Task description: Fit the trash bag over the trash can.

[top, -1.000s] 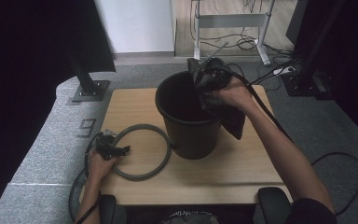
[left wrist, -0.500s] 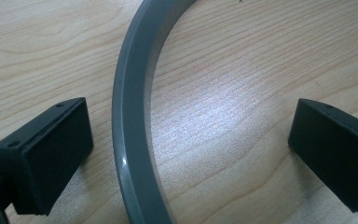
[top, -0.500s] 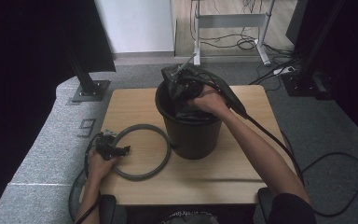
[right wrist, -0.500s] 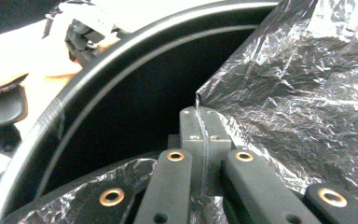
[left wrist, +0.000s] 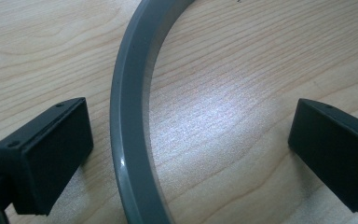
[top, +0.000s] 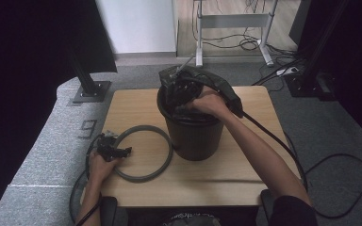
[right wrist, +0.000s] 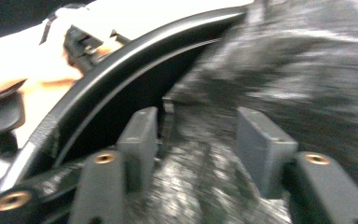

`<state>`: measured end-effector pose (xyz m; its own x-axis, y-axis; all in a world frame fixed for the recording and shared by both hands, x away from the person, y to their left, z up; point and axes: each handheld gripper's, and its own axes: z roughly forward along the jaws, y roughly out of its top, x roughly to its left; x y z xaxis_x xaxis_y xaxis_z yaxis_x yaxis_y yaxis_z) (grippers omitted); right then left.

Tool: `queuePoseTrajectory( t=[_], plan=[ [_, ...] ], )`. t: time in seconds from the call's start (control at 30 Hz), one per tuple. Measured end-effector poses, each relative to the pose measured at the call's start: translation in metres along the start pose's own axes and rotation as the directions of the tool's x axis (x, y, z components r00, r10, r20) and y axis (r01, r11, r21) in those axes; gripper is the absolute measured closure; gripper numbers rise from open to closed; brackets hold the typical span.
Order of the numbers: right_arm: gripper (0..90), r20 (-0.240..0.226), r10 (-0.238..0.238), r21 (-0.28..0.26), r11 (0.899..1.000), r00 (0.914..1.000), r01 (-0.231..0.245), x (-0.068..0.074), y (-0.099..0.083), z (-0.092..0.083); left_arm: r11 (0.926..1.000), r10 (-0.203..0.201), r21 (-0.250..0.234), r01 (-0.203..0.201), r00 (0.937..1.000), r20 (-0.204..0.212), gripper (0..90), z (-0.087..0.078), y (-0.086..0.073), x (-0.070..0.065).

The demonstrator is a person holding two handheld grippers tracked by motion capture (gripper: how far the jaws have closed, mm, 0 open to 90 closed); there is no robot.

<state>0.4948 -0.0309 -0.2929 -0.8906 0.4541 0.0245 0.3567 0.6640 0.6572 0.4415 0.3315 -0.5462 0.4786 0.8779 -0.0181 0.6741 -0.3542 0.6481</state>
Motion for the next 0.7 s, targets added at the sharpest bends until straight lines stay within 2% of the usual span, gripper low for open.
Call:
queuePoseTrajectory(
  t=[0.1,0.2,0.3,0.43,0.57,0.7],
  plan=[
    [42.7,0.036,0.014,-0.022,1.000,0.9993,-0.013,-0.007,-0.004,-0.014,1.0000,-0.001,-0.001,0.001,1.0000,0.000,0.0,0.000,0.000,0.000],
    [41.9,0.072,0.035,-0.021,0.999,0.9968,-0.034,-0.016,-0.012,-0.025,1.0000,0.000,0.000,0.000,1.0000,0.000,0.0,0.000,0.000,0.000],
    [41.4,0.112,0.064,-0.029,0.998,0.9916,-0.061,-0.027,-0.023,-0.037,1.0000,0.000,0.000,0.000,1.0000,0.000,0.0,0.000,0.000,0.000],
    [40.8,0.180,0.113,-0.043,0.993,0.9771,-0.107,-0.044,-0.039,-0.057,1.0000,0.000,0.000,0.000,1.0000,0.000,0.0,0.000,0.000,0.000],
    [40.8,0.226,0.146,-0.052,0.989,0.9632,-0.137,-0.057,-0.052,-0.074,1.0000,-0.001,0.000,0.001,1.0000,-0.001,0.0,0.000,0.000,0.000],
    [40.9,0.277,0.177,-0.071,0.984,0.9444,-0.163,-0.067,-0.063,-0.092,1.0000,-0.004,0.001,0.004,1.0000,-0.003,0.0,0.000,0.000,-0.001]
  ],
)
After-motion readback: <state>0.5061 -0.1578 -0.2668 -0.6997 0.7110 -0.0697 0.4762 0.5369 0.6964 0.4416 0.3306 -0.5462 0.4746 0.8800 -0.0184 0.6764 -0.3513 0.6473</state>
